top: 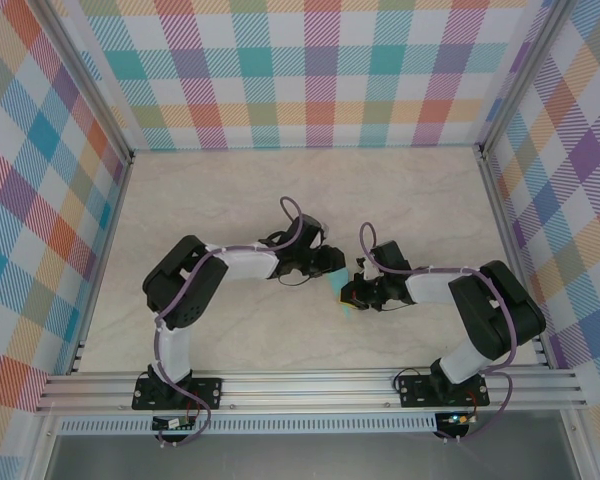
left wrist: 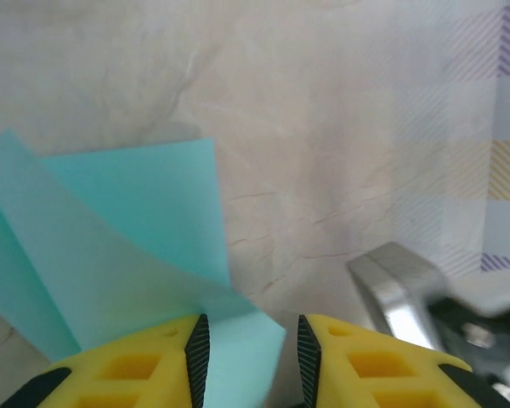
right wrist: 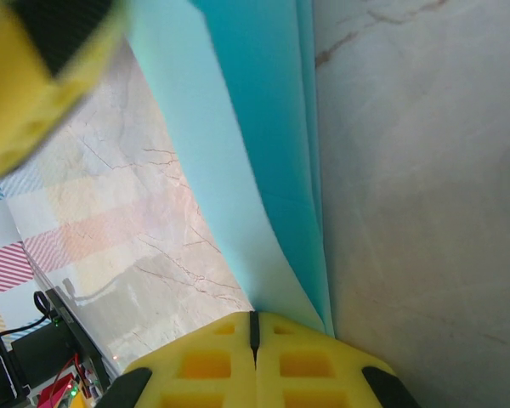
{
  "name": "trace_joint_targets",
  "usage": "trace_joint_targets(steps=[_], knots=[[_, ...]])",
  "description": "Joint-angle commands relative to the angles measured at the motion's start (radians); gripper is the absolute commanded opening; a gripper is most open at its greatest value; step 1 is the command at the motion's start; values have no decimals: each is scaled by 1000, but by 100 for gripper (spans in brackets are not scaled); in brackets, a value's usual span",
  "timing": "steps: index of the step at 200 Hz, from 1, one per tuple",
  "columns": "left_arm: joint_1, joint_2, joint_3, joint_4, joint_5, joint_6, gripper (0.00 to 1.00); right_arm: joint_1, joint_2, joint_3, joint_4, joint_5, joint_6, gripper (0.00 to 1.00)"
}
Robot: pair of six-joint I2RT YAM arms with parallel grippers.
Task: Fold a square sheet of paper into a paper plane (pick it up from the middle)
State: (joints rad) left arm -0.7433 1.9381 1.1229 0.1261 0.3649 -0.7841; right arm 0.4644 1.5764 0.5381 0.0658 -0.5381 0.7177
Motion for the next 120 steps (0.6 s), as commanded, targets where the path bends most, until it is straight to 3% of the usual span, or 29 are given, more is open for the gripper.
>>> trace_joint_targets(steps=[1, 87, 120], knots=[[6, -93, -40, 4, -32, 26, 35, -6, 45, -38, -94, 44, -11, 1], [-8, -31, -115, 219, 81, -51, 34, -7, 59, -39, -89, 40, -9, 1], [-19, 5, -82, 206, 68, -58, 34, -7, 59, -45, -87, 40, -9, 1]])
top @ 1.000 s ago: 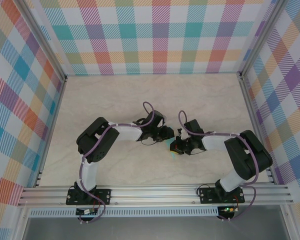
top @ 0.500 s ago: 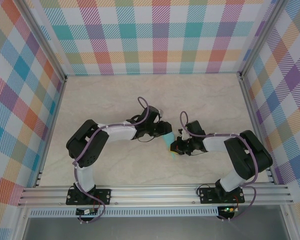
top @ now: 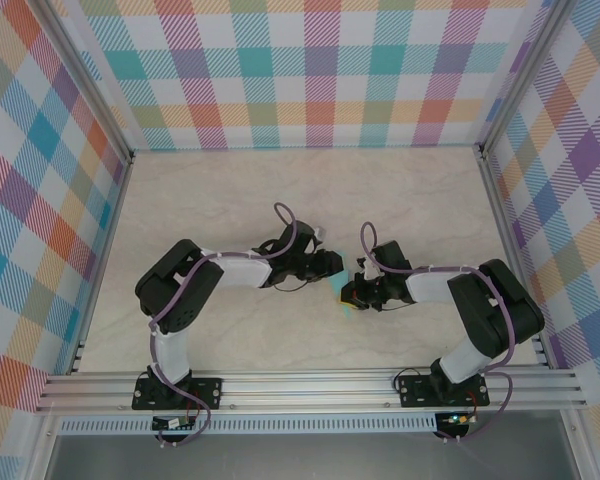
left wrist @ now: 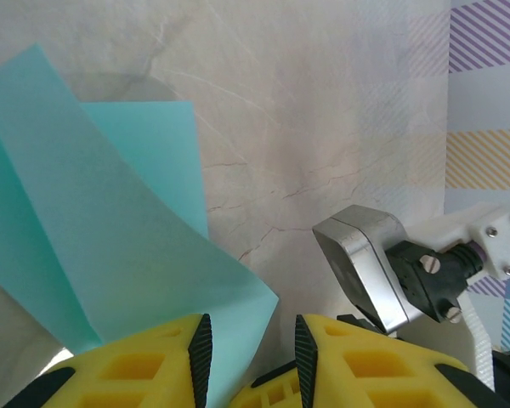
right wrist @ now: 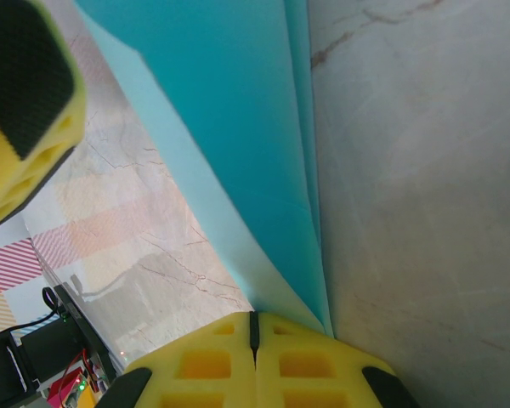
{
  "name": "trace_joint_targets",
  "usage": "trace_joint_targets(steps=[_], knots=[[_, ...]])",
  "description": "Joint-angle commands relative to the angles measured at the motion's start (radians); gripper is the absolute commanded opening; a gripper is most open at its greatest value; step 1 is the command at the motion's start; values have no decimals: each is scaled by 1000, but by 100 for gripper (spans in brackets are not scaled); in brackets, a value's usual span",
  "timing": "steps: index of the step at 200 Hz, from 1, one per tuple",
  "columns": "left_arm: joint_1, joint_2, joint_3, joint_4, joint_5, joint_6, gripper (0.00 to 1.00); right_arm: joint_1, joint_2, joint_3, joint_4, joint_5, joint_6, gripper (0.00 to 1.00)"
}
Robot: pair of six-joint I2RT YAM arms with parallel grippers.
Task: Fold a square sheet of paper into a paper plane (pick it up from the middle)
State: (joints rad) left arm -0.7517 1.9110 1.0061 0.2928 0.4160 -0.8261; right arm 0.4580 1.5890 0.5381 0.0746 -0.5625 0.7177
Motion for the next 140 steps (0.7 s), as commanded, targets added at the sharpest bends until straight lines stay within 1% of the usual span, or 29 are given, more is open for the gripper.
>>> trace_joint_targets(steps=[1, 44, 58, 69, 102, 140], knots=[[-11, 35, 36, 38, 17, -16, 34, -1, 47, -45, -96, 65, -10, 1], [-8, 118, 96, -3, -38, -29, 32, -1, 54, -46, -91, 59, -12, 1], [-6, 108, 91, -21, -83, -29, 32, -1, 55, -46, -97, 59, -16, 0], [-5, 93, 92, -79, -137, -21, 31, -1, 54, -50, -99, 61, -18, 0], [27, 85, 86, -188, -229, -18, 29, -2, 57, -54, -101, 59, -24, 0], [67, 83, 83, -222, -260, -31, 28, -4, 53, -50, -114, 54, -36, 0]])
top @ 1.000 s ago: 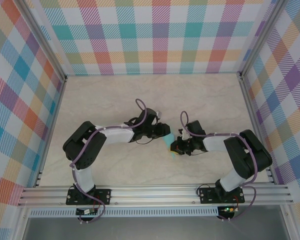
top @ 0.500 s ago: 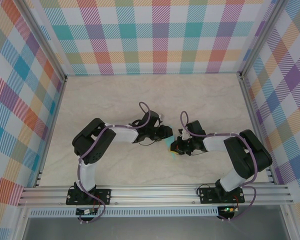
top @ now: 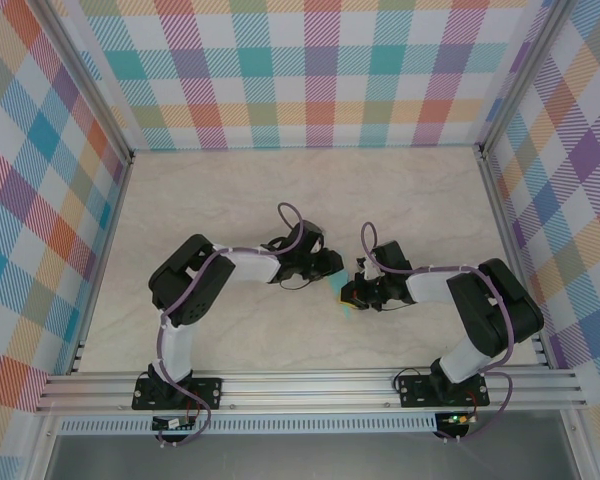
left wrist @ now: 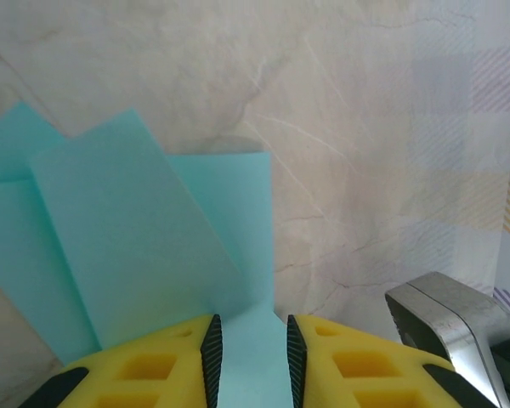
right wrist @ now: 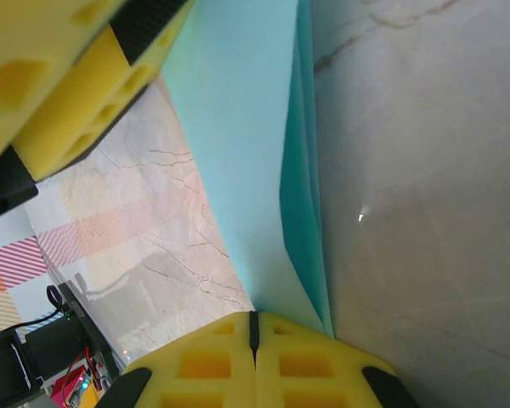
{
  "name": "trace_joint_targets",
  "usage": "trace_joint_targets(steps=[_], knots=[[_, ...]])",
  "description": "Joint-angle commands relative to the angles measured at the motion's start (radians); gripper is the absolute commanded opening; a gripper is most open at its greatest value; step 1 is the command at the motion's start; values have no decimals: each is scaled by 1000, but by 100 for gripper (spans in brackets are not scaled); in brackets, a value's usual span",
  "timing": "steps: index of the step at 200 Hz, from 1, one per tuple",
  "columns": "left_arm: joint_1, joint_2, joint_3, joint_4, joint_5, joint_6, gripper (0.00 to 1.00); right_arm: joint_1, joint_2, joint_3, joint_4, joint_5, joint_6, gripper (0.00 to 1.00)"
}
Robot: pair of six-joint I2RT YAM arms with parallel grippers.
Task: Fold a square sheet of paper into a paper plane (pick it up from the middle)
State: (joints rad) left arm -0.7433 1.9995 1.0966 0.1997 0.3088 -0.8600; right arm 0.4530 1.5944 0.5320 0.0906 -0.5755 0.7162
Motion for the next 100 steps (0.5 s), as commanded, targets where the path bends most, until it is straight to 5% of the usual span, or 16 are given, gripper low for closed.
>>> trace_joint_targets(steps=[1, 100], knots=[[59, -6, -8, -131, -154, 1, 28, 1, 47, -44, -131, 67, -35, 0], [148, -29, 140, -323, -157, 75, 29, 0, 54, -24, -134, 0, -76, 0]])
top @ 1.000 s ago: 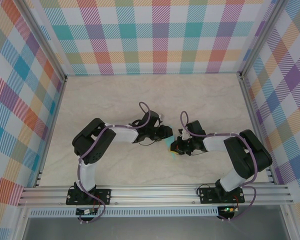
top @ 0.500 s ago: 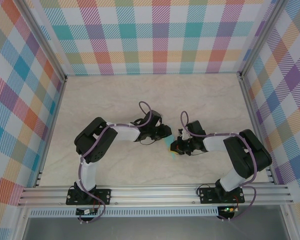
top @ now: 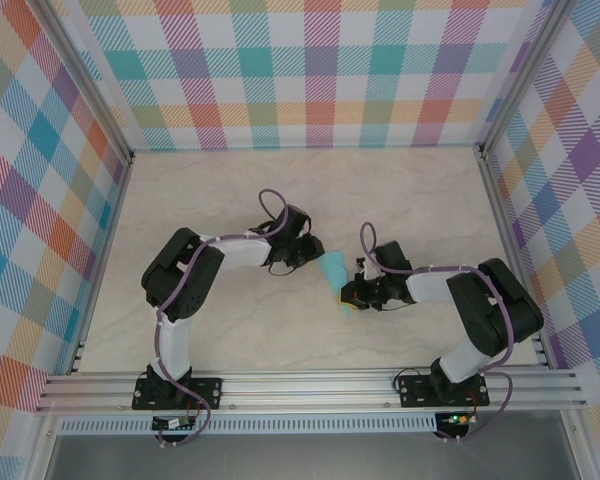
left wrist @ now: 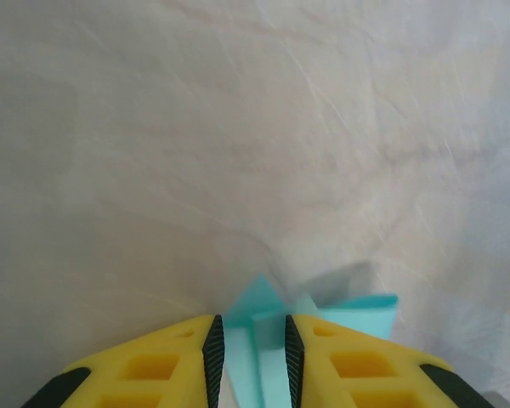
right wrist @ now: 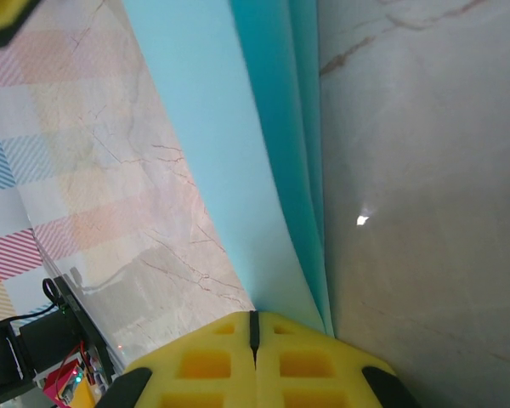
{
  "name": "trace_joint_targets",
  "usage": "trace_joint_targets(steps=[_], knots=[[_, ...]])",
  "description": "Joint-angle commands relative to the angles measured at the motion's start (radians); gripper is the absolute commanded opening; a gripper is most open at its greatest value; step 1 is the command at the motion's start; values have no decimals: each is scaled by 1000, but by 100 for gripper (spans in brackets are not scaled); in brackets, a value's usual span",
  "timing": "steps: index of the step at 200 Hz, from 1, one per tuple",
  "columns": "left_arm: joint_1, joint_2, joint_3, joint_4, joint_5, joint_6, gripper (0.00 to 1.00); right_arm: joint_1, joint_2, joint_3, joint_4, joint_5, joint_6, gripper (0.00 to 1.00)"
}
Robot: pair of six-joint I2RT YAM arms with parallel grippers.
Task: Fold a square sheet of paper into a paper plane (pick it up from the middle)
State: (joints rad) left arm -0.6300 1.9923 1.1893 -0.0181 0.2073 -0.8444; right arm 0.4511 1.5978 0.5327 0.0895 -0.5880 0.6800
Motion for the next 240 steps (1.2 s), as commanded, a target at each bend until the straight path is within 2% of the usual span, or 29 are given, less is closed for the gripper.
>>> trace_joint_targets(steps=[1, 25, 62, 95, 137, 191, 240], knots=[[36, -23, 50, -106, -55, 62, 29, 1, 52, -23, -133, 12, -40, 0], [36, -80, 70, -113, -32, 68, 30, 1, 56, -18, -138, 8, -46, 0], [-3, -119, 73, -37, 96, 53, 30, 1, 60, -10, -134, 10, -46, 1], [-58, -65, 84, 24, 162, 34, 30, 2, 69, -8, -128, 9, -43, 1], [-67, 2, 49, 117, 191, 1, 30, 1, 73, -10, -122, 11, -40, 0], [-66, 49, 11, 142, 140, 32, 30, 2, 74, -16, -123, 10, -42, 0], [-32, 73, 2, 92, 66, 84, 30, 2, 68, -25, -133, 9, -46, 0]])
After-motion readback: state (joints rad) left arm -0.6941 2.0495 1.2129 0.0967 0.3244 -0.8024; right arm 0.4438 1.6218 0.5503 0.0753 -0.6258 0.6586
